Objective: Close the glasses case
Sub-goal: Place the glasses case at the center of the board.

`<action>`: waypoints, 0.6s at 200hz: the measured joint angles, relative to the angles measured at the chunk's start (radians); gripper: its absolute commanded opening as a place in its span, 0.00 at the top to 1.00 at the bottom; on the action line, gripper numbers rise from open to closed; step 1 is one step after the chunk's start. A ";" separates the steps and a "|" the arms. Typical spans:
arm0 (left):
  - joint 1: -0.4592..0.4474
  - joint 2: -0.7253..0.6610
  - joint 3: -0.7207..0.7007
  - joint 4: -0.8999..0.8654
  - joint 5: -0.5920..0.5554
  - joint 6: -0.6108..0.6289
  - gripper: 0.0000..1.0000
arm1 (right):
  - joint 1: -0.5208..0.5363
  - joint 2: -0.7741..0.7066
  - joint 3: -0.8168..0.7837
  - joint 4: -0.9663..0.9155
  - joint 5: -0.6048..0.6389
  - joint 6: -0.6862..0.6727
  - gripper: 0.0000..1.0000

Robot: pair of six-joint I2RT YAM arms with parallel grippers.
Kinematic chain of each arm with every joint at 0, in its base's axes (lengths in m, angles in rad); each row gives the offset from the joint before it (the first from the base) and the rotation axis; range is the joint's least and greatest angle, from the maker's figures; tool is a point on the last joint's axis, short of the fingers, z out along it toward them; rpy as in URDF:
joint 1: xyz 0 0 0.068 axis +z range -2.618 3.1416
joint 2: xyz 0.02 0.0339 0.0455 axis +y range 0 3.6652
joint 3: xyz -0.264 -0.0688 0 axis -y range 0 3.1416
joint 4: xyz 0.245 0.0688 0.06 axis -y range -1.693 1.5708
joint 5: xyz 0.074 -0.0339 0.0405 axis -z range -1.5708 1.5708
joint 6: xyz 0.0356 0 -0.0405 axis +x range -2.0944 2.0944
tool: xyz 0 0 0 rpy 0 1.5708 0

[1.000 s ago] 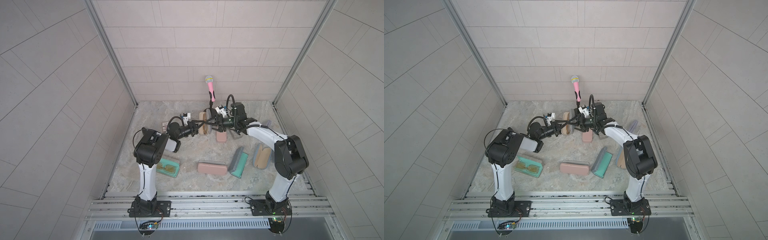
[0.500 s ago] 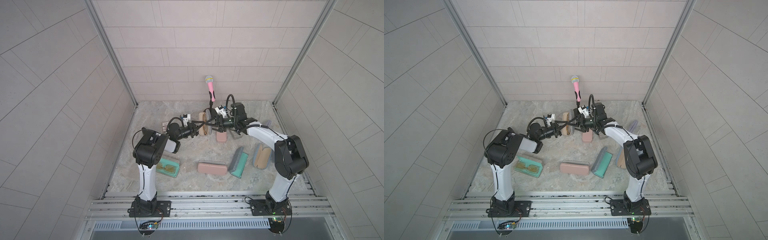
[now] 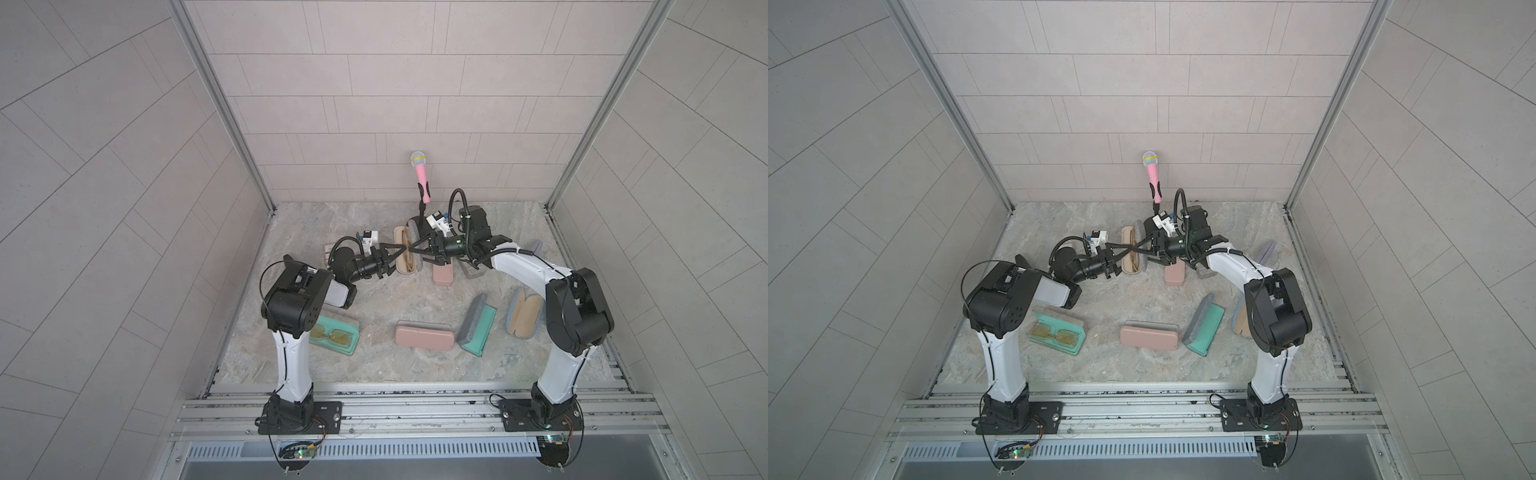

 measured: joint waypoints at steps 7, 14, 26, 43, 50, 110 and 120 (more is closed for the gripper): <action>0.007 0.000 -0.006 -0.008 0.001 0.000 0.40 | 0.000 0.012 0.000 0.005 -0.004 -0.002 0.85; 0.013 0.000 -0.010 -0.017 0.002 0.000 0.40 | -0.001 0.023 0.000 0.010 -0.008 -0.002 0.85; 0.022 0.000 -0.017 -0.031 0.000 0.000 0.40 | -0.001 0.046 0.000 0.021 -0.018 -0.002 0.85; 0.029 0.000 -0.020 -0.041 0.000 0.000 0.40 | -0.001 0.083 0.000 0.054 -0.032 0.002 0.85; 0.034 0.000 -0.020 -0.041 0.000 0.000 0.40 | -0.001 0.100 0.000 0.069 -0.038 0.006 0.85; 0.061 0.000 -0.045 -0.081 -0.007 0.001 0.40 | -0.002 0.250 0.039 0.153 -0.098 0.039 0.84; 0.066 0.000 -0.048 -0.089 -0.007 0.001 0.40 | 0.000 0.266 0.051 0.156 -0.105 0.038 0.84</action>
